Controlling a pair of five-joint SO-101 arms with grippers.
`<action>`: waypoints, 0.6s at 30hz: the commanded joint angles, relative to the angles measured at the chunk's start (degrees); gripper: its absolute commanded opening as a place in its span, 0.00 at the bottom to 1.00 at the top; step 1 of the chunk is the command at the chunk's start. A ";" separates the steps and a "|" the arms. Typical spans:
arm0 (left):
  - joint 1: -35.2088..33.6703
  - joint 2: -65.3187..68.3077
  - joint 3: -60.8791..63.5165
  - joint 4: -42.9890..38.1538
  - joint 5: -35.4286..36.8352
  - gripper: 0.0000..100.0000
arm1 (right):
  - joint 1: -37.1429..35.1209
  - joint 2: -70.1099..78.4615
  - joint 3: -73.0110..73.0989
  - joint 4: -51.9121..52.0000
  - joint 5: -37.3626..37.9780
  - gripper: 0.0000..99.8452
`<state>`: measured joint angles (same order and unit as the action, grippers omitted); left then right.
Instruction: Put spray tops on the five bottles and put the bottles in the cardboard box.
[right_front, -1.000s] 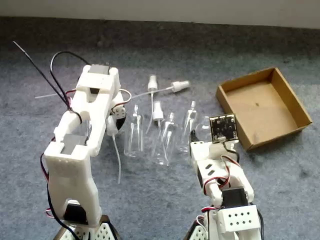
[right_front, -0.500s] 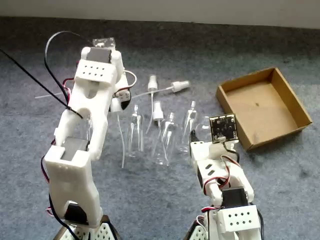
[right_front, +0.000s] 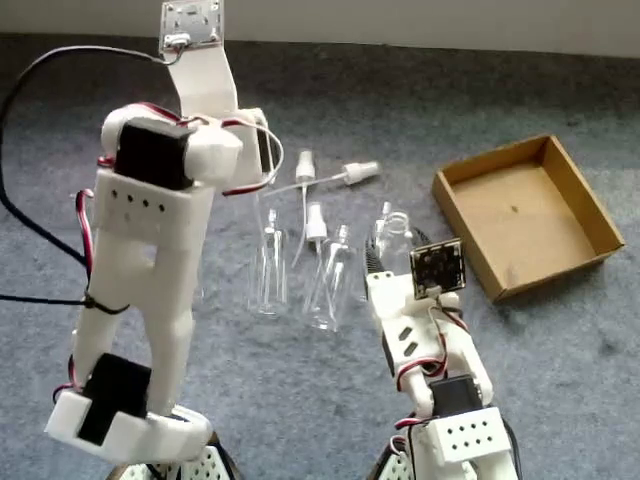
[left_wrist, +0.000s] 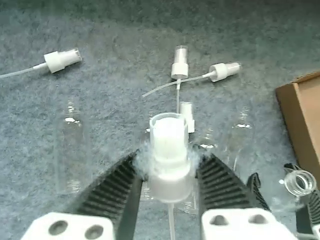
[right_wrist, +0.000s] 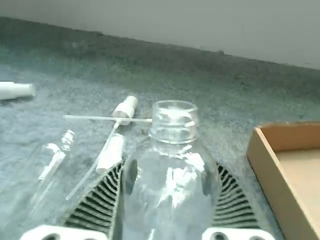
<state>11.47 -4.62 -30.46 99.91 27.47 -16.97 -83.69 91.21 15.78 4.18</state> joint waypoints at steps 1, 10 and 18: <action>4.97 -9.10 -2.68 -1.05 0.00 0.00 | -5.23 -1.01 -0.22 -4.35 -0.26 0.12; 5.41 -15.78 -2.51 -12.75 0.00 0.00 | -11.03 -1.01 -0.22 -12.79 -0.18 0.12; 5.49 -16.22 -2.77 -18.29 0.00 0.00 | -11.38 -1.01 5.14 -13.49 -0.18 0.12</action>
<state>15.78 -19.12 -30.55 84.53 27.47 -27.87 -83.69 95.69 3.65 4.18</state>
